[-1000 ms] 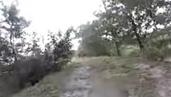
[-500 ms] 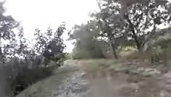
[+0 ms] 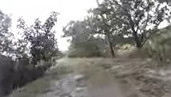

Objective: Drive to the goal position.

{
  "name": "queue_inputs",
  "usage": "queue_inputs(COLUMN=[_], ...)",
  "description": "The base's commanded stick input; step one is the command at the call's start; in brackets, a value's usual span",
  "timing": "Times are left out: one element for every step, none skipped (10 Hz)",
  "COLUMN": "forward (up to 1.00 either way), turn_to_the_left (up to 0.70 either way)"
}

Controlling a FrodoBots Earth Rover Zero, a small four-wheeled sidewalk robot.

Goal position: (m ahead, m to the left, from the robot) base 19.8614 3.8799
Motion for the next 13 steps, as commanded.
queue_inputs(forward=[1.00, 1.00, 1.00, 1.00, 1.00, 1.00, 1.00, 1.00, 1.00, 1.00, 1.00, 1.00, 1.00], turn_to_the_left=[0.00, 0.25, 0.27, 0.27, 0.27, 0.06, 0.00, 0.09, 0.25, 0.27, 0.27, 0.27, 0.23])
